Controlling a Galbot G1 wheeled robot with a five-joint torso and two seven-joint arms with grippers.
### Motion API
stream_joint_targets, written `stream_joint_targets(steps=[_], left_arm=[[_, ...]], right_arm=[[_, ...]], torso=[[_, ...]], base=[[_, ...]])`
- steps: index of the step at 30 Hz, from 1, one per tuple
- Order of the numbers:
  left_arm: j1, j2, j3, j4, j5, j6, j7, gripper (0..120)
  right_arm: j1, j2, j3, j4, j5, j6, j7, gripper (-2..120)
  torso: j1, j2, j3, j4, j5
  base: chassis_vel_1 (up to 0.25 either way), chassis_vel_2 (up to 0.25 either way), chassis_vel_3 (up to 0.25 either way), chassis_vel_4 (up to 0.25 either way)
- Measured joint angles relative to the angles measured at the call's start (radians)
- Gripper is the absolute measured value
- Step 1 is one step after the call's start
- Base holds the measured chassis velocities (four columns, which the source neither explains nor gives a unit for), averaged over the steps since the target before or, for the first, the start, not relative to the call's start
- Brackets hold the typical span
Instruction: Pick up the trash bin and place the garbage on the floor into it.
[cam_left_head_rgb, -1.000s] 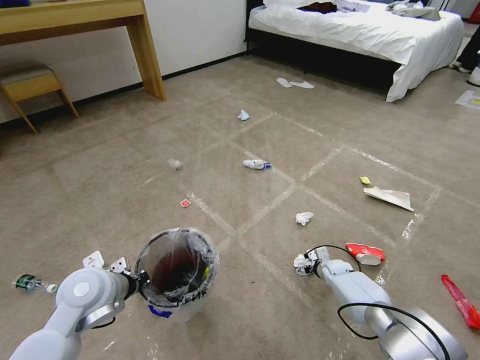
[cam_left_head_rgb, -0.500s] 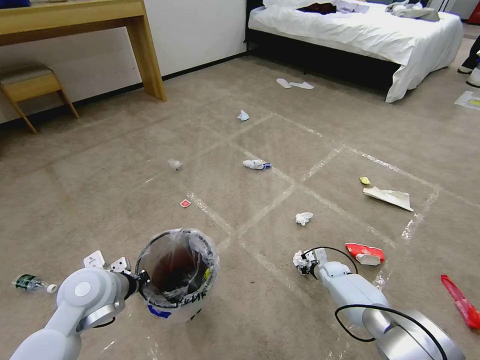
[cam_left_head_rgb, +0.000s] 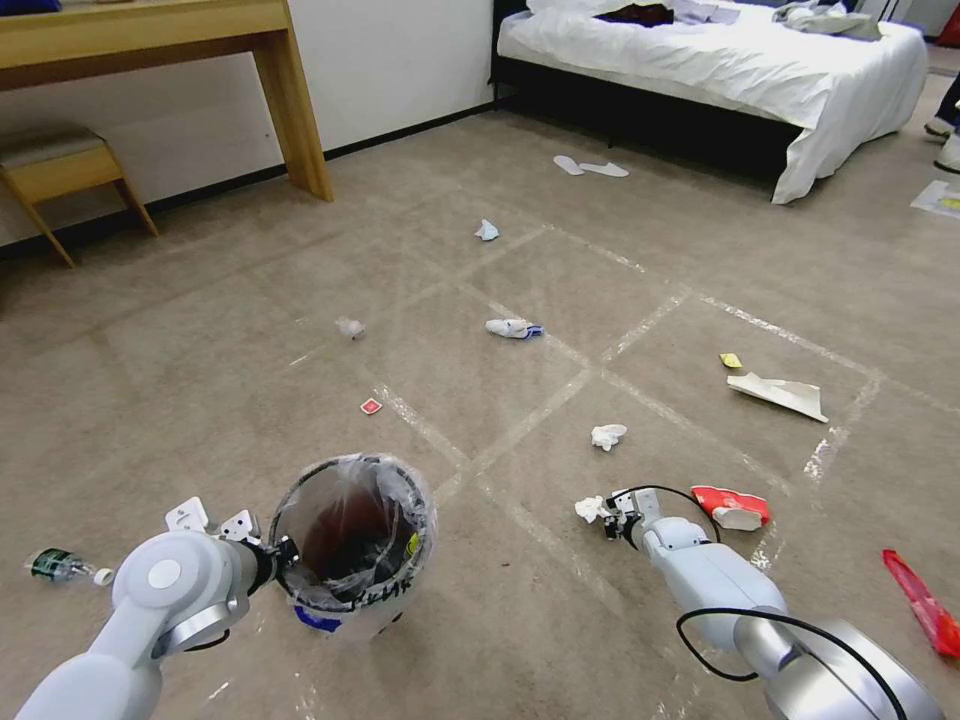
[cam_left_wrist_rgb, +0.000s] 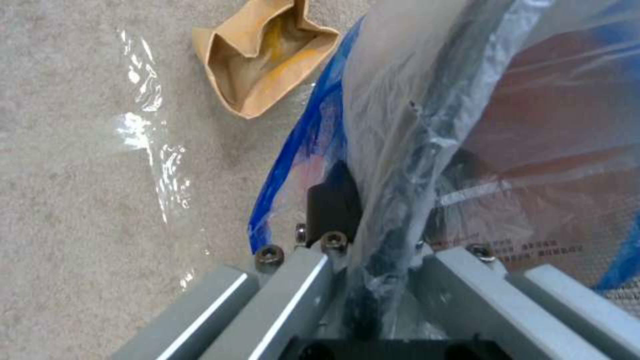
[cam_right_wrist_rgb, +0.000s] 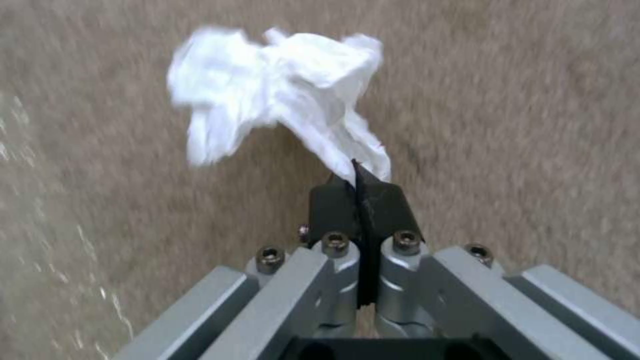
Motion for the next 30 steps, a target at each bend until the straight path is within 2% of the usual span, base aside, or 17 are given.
stream_joint_targets(steps=[2,4,5,7,8,10,11,14,15,18,19,22,23,24,25,28,30], left_arm=[[0.000,0.001,0.000,0.000,-0.001,0.000,0.000,0],[-0.003,0.009,-0.004,-0.001,-0.011,-0.002,0.000,0],[-0.003,0.009,-0.004,-0.001,-0.011,-0.002,0.000,0],[-0.010,0.015,-0.002,-0.003,-0.017,-0.003,0.000,0],[-0.010,0.015,-0.002,-0.003,-0.017,-0.003,0.000,0],[-0.016,0.015,0.004,-0.003,-0.017,-0.003,0.001,0],[-0.016,0.015,0.004,-0.003,-0.017,-0.003,0.001,0],[-0.022,0.009,0.012,0.000,-0.013,-0.006,0.013,0],[-0.022,0.009,0.012,0.000,-0.013,-0.006,0.013,0],[-0.024,0.006,0.017,0.001,-0.008,-0.010,0.033,0],[-0.024,0.006,0.017,0.001,-0.008,-0.010,0.033,0],[-0.029,0.003,0.020,0.002,-0.006,-0.011,0.036,0],[-0.029,0.003,0.020,0.002,-0.006,-0.011,0.036,0],[-0.031,0.002,0.021,0.001,-0.006,-0.011,0.036,0],[-0.031,0.001,0.020,0.001,-0.006,-0.011,0.036,0],[-0.032,-0.001,0.020,0.001,-0.006,-0.010,0.037,0],[-0.032,-0.005,0.019,0.009,-0.001,-0.008,0.046,0]], right_arm=[[-0.004,-0.005,0.008,0.014,0.005,0.008,0.000,0],[-0.053,-0.066,0.068,0.173,0.043,0.037,-0.003,0],[-0.053,-0.066,0.068,0.173,0.043,0.037,-0.003,0],[-0.109,-0.162,0.141,0.366,0.077,0.066,-0.003,0],[-0.109,-0.162,0.141,0.366,0.077,0.066,-0.003,0],[-0.169,-0.243,0.204,0.540,0.094,0.129,-0.017,0],[-0.169,-0.243,0.204,0.540,0.094,0.129,-0.017,0],[-0.263,-0.313,0.291,0.744,0.095,0.246,-0.062,0],[-0.263,-0.313,0.291,0.744,0.095,0.246,-0.062,0],[-0.348,-0.366,0.357,0.897,0.105,0.359,-0.150,0],[-0.348,-0.366,0.357,0.897,0.105,0.359,-0.150,0],[-0.416,-0.418,0.422,1.027,0.170,0.419,-0.245,0],[-0.416,-0.418,0.422,1.027,0.170,0.419,-0.245,0],[-0.455,-0.447,0.474,1.112,0.235,0.429,-0.295,0],[-0.468,-0.456,0.491,1.140,0.258,0.429,-0.310,0],[-0.489,-0.471,0.518,1.191,0.296,0.430,-0.336,0],[-0.528,-0.512,0.593,1.338,0.389,0.428,-0.421,0]], torso=[[0.000,0.000,0.000,0.0001,0.0000],[0.000,0.000,0.000,0.0002,0.0003],[0.000,0.000,0.000,0.0002,0.0003],[0.000,0.000,0.000,0.0000,0.0003],[0.000,0.000,0.000,0.0000,0.0003],[0.000,0.000,0.000,-0.0008,-0.0008],[0.000,0.000,0.000,-0.0008,-0.0008],[0.000,0.000,0.000,0.0000,0.0000],[0.000,0.000,0.000,0.0000,0.0000],[0.000,0.000,0.000,0.0002,0.0007],[0.000,0.000,0.000,0.0002,0.0007],[0.000,0.000,0.000,-0.0004,0.0000],[0.000,0.000,0.000,-0.0004,0.0000],[0.000,0.000,0.000,0.0002,0.0004],[0.000,0.000,0.000,0.0001,0.0002],[0.000,0.000,0.000,-0.0002,-0.0003],[0.000,0.000,0.000,-0.0002,-0.0003]], base=[[0.000,0.000,0.000,0.000],[0.000,0.000,0.000,0.000],[0.000,0.000,0.000,0.000],[0.000,0.000,0.000,0.000],[0.000,0.000,0.000,0.000],[0.000,0.000,0.000,0.000],[0.000,0.000,0.000,0.000],[0.000,0.000,0.000,0.000],[0.000,0.000,0.000,0.000],[0.000,0.000,0.000,0.000],[0.000,0.000,0.000,0.000],[0.000,0.000,0.000,0.000],[0.000,0.000,0.000,0.000],[0.000,0.000,0.000,0.000],[0.000,0.000,0.000,0.000],[0.000,0.000,0.000,0.000],[0.000,0.000,0.000,0.000]])
